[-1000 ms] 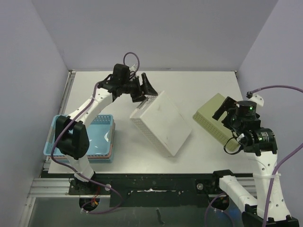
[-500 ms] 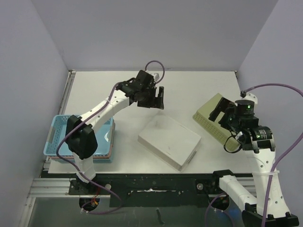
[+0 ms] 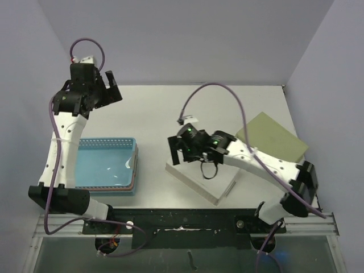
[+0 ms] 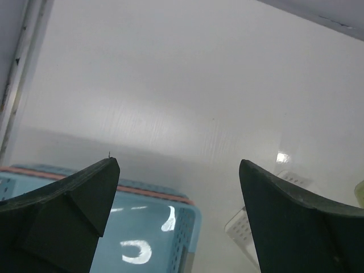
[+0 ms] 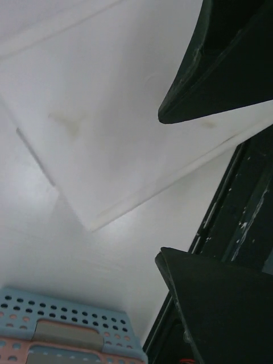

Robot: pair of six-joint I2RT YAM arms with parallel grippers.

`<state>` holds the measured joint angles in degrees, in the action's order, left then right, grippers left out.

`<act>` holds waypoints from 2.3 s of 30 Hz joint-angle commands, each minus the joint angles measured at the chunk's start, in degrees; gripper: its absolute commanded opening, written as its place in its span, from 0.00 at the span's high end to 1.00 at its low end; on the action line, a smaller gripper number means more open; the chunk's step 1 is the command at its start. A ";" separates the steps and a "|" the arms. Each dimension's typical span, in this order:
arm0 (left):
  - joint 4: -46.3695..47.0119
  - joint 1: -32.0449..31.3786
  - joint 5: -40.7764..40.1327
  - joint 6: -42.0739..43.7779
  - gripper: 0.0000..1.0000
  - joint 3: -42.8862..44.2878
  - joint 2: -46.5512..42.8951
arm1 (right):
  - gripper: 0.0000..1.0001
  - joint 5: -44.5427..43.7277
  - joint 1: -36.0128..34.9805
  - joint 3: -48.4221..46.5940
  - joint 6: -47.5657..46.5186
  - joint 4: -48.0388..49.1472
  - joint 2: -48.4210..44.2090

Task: Turn the large container upside down

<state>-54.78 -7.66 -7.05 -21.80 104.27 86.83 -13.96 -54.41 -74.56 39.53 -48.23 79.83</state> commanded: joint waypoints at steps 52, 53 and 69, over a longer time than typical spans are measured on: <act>-5.20 -23.06 -0.60 -10.07 0.14 -37.20 -24.13 | 0.02 -1.97 27.34 -13.52 -7.18 8.51 25.92; -5.30 -23.22 -0.82 -10.02 0.14 -37.28 -24.08 | 0.02 -0.81 26.99 -12.75 -6.92 9.48 24.52; -4.51 -25.23 -7.99 -8.13 0.56 -42.15 -19.99 | 0.02 -2.47 17.81 10.49 1.98 6.84 -2.76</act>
<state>-60.45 -32.34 -11.22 -30.87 62.30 66.17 -13.26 -36.91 -66.39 37.82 -39.46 82.87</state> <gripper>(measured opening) 0.510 0.977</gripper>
